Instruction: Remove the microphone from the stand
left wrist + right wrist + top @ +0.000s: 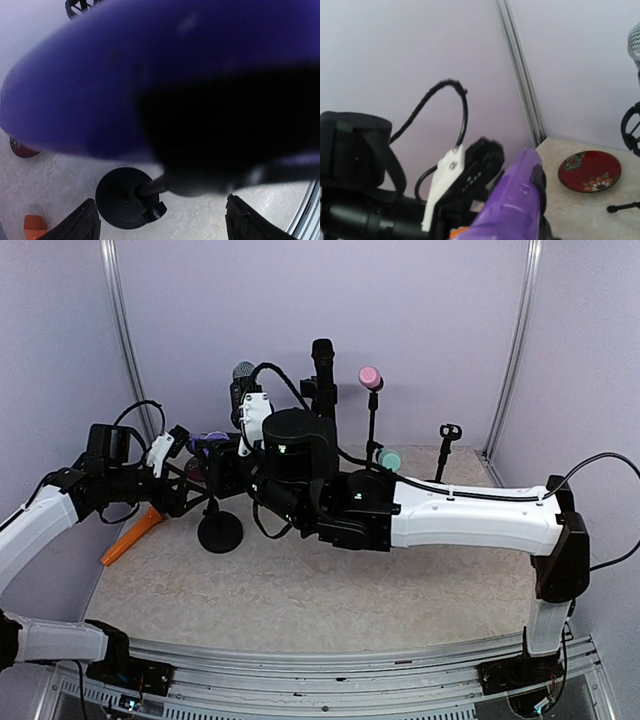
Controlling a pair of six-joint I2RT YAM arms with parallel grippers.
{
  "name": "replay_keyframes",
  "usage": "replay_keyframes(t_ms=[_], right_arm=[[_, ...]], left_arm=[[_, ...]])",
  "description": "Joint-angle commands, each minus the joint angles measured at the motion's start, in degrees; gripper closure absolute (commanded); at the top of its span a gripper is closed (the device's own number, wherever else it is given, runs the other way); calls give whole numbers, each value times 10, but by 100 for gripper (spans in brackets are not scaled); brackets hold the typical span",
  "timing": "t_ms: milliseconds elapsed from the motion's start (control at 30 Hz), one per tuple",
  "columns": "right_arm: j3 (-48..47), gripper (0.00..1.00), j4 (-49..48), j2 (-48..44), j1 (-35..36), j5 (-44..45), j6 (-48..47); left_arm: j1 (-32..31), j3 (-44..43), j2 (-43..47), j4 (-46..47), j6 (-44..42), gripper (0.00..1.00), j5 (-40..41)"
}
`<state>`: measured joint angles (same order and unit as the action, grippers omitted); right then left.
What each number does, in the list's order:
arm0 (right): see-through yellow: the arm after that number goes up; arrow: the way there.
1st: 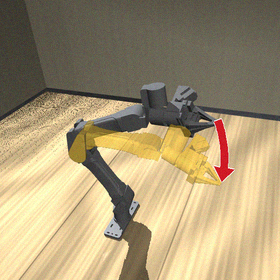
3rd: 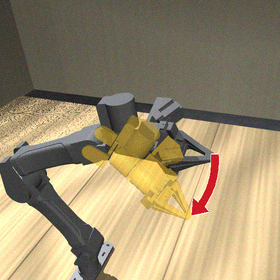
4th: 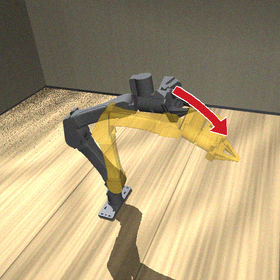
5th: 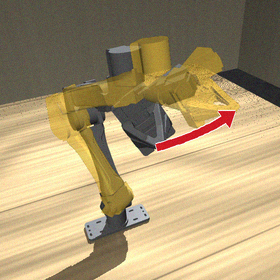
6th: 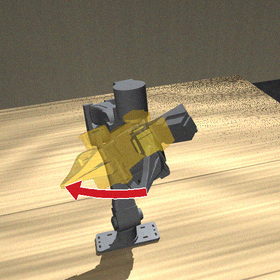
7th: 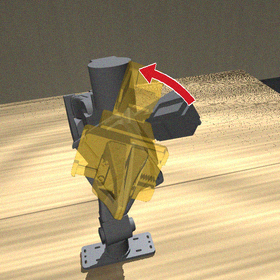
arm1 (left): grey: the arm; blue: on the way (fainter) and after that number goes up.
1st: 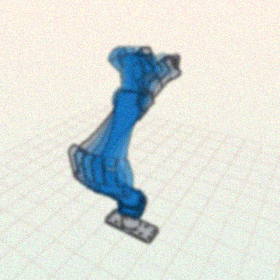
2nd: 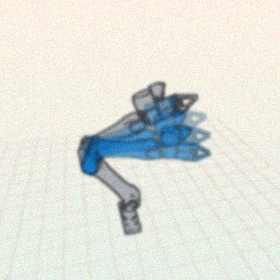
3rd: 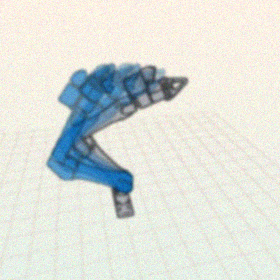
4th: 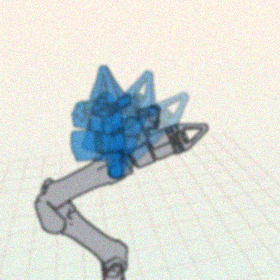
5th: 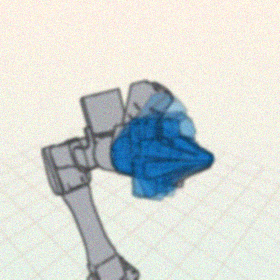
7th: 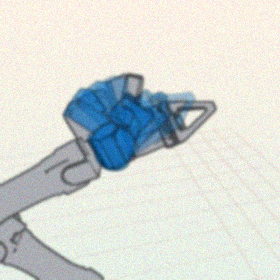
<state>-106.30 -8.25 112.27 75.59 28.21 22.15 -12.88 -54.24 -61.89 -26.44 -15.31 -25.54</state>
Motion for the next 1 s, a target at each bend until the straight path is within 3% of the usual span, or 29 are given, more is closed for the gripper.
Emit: replay_keyframes(t_ms=[0,300,633,900,967], right_arm=[[-40,100,51,31,-1,13,36],[-69,100,85,61,-20,-39,73],[-114,100,114,103,-26,-109,57],[-57,100,103,71,-26,-114,62],[-31,100,87,52,-26,-117,60]], left_arm=[[-3,-24,-13,70,24,18,-8],[-3,28,11,157,28,46,11],[-2,51,0,170,-4,51,23],[1,41,-4,173,2,73,18],[1,40,-5,171,2,84,14]])
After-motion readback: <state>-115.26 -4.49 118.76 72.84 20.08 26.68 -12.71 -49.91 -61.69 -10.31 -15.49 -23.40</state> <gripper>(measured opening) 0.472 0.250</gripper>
